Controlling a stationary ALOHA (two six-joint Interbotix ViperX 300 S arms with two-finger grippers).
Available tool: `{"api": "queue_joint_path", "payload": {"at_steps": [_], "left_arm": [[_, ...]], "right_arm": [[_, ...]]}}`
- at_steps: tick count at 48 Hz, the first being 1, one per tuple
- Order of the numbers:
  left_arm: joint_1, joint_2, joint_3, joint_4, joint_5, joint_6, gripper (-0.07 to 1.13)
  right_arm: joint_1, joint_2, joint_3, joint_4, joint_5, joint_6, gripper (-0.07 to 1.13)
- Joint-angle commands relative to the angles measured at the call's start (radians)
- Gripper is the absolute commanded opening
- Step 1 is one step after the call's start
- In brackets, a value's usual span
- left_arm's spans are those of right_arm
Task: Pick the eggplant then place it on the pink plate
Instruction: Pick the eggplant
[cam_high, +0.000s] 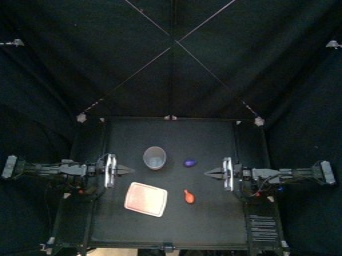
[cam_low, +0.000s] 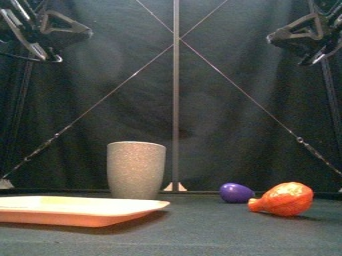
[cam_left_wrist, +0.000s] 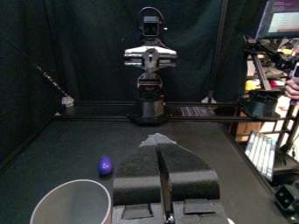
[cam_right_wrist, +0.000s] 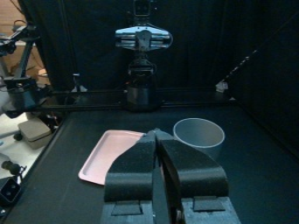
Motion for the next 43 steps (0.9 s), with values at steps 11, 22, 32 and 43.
{"api": "queue_joint_path", "payload": {"at_steps": [11, 22, 32, 43], "left_arm": [[0.009, 0.002, 0.002, 0.029, -0.009, 0.006, -0.03], [0.009, 0.002, 0.005, 0.031, -0.002, 0.008, -0.03], [0.011, 0.000, 0.008, 0.029, -0.002, 0.008, -0.03], [0.014, 0.002, 0.011, 0.029, -0.002, 0.008, -0.03]], "right_arm": [[-0.094, 0.138, 0.002, 0.000, 0.032, 0.000, 0.02], [-0.195, 0.360, -0.051, -0.066, 0.089, -0.015, 0.06], [-0.267, 0.497, -0.086, -0.166, 0.117, 0.002, 0.37], [-0.331, 0.578, -0.115, -0.123, 0.118, 0.002, 0.95]]}}
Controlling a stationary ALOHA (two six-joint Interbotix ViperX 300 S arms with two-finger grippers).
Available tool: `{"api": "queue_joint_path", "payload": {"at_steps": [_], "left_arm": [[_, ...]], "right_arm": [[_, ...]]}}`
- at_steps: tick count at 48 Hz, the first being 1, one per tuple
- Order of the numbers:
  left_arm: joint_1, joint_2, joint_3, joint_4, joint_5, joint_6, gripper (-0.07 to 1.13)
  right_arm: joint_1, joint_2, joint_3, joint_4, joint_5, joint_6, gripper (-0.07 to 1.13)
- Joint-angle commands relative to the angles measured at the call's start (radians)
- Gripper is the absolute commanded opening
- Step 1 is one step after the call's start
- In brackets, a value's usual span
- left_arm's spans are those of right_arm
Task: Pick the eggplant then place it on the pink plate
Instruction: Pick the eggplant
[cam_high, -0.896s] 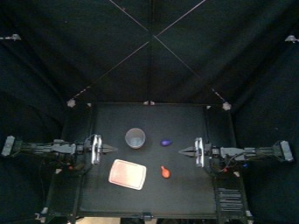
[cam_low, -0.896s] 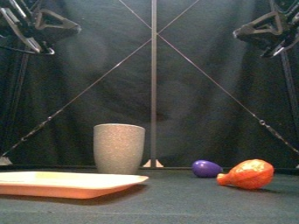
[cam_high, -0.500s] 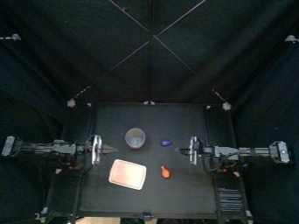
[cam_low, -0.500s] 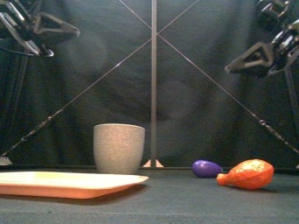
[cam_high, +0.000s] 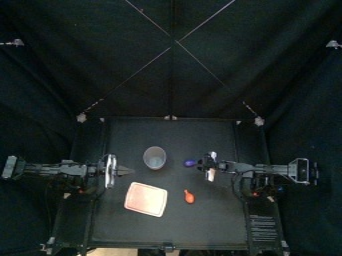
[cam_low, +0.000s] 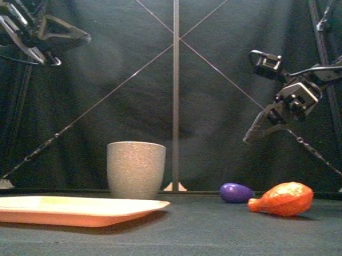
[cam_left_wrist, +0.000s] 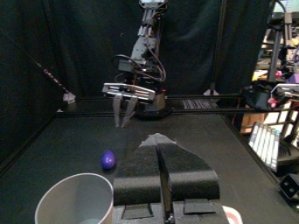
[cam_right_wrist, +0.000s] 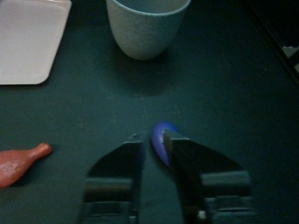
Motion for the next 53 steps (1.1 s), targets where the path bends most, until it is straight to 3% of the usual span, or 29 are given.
{"api": "queue_joint_path", "payload": {"at_steps": [1, 5, 12, 37, 47, 53], "left_arm": [[0.003, 0.003, -0.012, 0.003, -0.005, 0.002, -0.03], [0.005, 0.003, -0.012, 0.002, -0.005, 0.002, -0.03], [0.008, 0.003, -0.009, 0.002, -0.005, 0.002, -0.03], [0.011, 0.002, -0.008, 0.003, -0.003, 0.002, -0.03], [0.011, 0.002, -0.009, 0.002, -0.002, 0.002, -0.03], [0.011, 0.002, -0.006, 0.003, -0.003, 0.002, -0.03]], "right_arm": [[-0.031, 0.026, -0.035, 0.025, -0.003, 0.002, 1.00], [-0.038, 0.055, -0.046, 0.029, -0.003, 0.000, 1.07], [-0.038, 0.130, -0.071, 0.021, -0.003, -0.006, 1.03], [-0.043, 0.411, -0.173, 0.018, -0.003, 0.000, 1.02], [-0.051, 0.446, -0.196, 0.031, 0.008, 0.002, 0.97], [-0.049, 0.446, -0.202, 0.034, 0.021, 0.002, 0.85]]}}
